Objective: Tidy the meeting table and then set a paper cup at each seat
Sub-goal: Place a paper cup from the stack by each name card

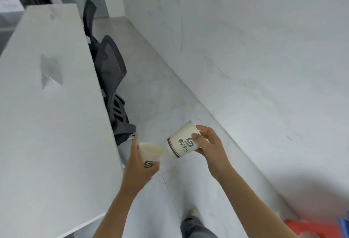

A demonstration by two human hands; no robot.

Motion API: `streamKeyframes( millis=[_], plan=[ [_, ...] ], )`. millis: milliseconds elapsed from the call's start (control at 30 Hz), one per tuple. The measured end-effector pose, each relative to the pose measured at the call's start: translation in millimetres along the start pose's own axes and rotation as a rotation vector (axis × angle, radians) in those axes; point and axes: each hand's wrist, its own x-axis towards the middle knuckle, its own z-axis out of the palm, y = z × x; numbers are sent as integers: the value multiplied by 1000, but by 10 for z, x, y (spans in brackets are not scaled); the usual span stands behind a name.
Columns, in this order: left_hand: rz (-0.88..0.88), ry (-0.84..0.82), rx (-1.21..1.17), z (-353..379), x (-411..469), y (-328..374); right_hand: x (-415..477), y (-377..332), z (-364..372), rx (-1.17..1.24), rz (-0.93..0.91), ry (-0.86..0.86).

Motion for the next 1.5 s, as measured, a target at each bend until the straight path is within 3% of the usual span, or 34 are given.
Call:
streamKeyframes(
  millis=[267, 467, 700, 1067, 1300, 1500],
  plan=[
    [-148, 465, -280, 216, 630, 269, 978, -318, -205, -147, -38, -172],
    [-252, 748, -233, 182, 863, 301, 1603, -404, -88, -225, -36, -277],
    [-264, 974, -250, -237, 1515, 183, 2458, -616, 653, -307, -95, -411],
    [-199, 1050, -334, -1081, 2891, 147, 3857, -1048, 1855, -326, -216, -397],
    [-338, 1082, -305, -1207, 3393, -43, 4556, -921, 1960, -288, -217, -244],
    [-361, 1123, -272, -1200, 4029, 35, 5273, -857, 2124, -352, -206, -311]
  ],
)
